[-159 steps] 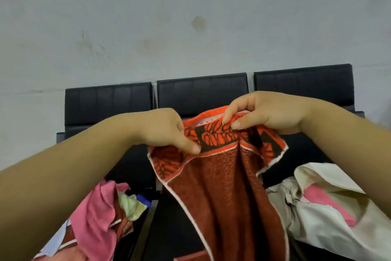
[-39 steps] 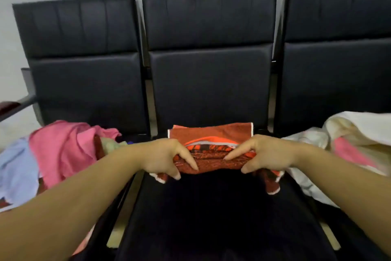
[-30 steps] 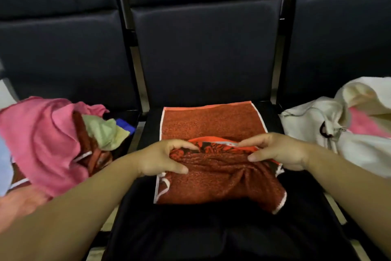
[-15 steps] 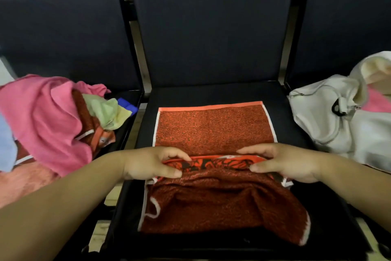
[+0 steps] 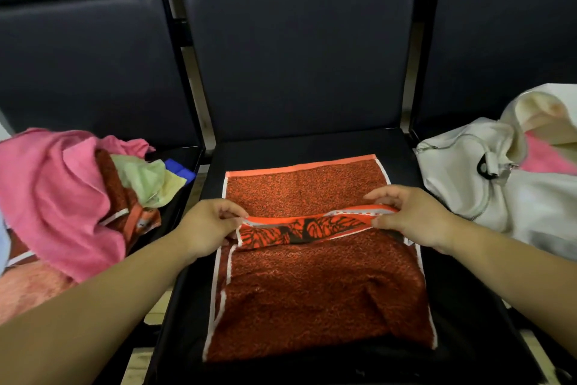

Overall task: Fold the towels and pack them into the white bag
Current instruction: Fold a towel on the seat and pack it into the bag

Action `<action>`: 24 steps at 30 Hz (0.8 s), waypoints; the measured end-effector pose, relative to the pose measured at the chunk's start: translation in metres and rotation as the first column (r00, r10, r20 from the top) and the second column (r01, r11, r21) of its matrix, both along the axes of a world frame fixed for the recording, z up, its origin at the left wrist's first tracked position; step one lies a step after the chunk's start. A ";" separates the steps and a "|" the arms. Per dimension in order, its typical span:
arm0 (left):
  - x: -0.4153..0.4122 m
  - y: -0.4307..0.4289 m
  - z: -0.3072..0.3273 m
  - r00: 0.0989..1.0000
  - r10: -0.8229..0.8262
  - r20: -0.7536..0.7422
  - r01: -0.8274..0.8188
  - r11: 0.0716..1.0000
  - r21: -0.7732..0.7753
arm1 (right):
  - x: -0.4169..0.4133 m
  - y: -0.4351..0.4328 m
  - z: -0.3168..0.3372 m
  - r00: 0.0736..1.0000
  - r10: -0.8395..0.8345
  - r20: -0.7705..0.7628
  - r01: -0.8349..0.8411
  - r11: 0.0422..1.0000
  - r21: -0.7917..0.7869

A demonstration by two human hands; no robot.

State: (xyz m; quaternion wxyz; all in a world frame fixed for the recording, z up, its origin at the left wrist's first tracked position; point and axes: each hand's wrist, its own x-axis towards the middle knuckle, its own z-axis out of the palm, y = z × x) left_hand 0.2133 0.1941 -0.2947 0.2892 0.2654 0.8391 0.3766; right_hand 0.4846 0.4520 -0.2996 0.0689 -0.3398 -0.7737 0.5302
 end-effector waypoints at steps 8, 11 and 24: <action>0.002 0.023 -0.010 0.965 0.005 -0.261 -0.028 0.996 -0.084 | -0.008 0.017 -0.002 0.997 0.016 0.073 -0.033 0.971 0.237; -0.008 0.023 -0.008 0.955 0.020 -0.297 -0.031 0.999 -0.032 | -0.010 0.026 -0.004 0.997 -0.069 0.035 0.058 0.968 0.245; -0.043 0.037 -0.003 0.939 0.228 -0.257 -0.168 0.958 0.234 | -0.066 0.059 -0.014 0.891 -0.416 -0.184 0.440 0.890 0.119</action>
